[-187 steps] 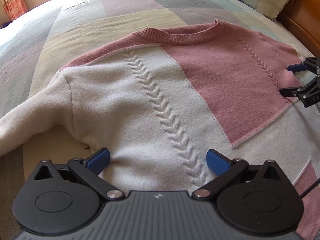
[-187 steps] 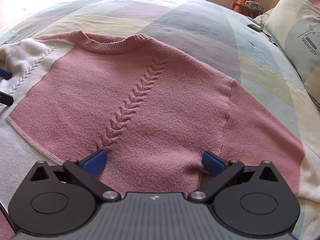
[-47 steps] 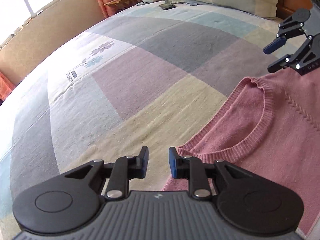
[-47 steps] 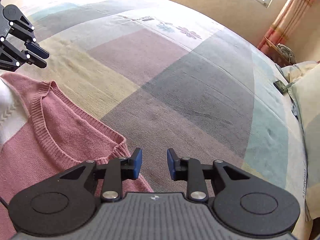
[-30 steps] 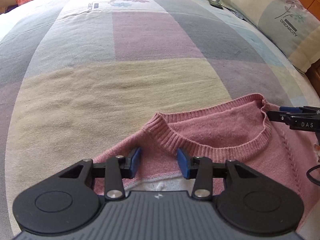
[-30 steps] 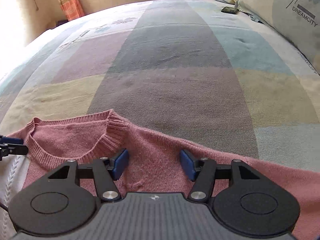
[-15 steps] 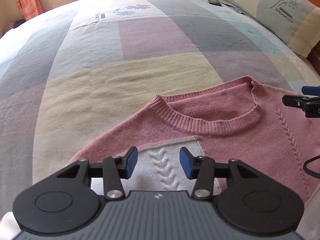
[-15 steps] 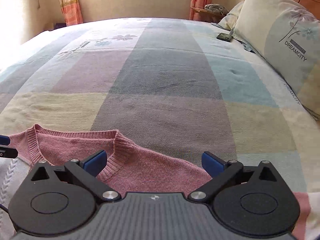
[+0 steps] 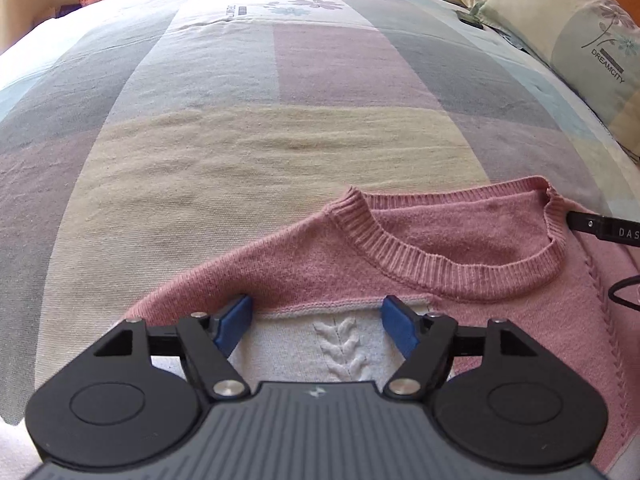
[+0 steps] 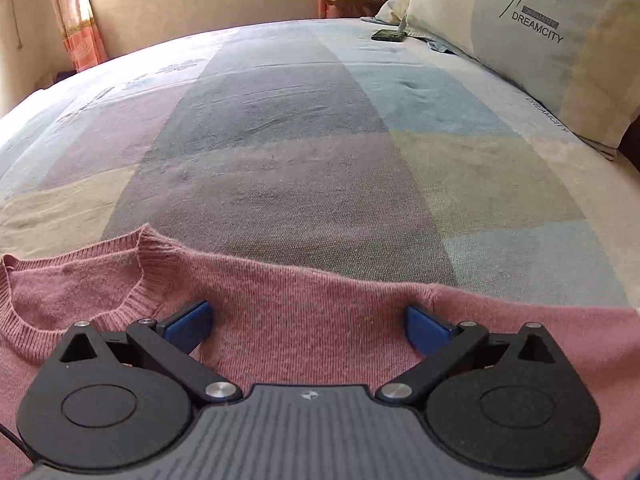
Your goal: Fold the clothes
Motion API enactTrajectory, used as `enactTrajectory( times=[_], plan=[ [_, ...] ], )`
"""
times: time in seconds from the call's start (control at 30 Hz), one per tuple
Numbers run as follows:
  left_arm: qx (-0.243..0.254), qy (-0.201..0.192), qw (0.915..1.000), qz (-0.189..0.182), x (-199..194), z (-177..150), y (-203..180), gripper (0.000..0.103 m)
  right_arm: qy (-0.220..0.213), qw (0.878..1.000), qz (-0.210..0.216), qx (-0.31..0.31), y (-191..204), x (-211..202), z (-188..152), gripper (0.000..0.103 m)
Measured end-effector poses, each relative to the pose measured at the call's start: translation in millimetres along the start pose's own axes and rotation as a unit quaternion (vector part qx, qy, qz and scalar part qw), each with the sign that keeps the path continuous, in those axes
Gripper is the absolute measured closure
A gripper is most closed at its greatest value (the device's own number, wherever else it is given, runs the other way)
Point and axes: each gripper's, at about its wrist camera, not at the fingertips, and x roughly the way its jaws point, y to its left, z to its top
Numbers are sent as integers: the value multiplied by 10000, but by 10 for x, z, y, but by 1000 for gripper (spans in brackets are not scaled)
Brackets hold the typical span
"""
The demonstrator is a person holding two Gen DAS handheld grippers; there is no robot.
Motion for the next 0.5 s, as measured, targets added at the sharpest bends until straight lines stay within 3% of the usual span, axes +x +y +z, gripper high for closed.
enactTrajectory(
  times=[0.1,0.33,0.4,0.5],
  plan=[
    [20,-19,10000,-10,26,0,-23,23,76,9999,-76,-43,43,53,63,0],
    [334,-121,9994,58,2,-51,-83,20,-388,9992,-53,-59,40,-3,-98,0],
    [374,-155,9991,131,-75,-48,-86,20,-237,9997,-41,-87,47,-44,-59,0],
    [405,-269,9987,173,-230,-72,-70,20,-184,9993,293,106,-74,-304,-4,0]
  ],
)
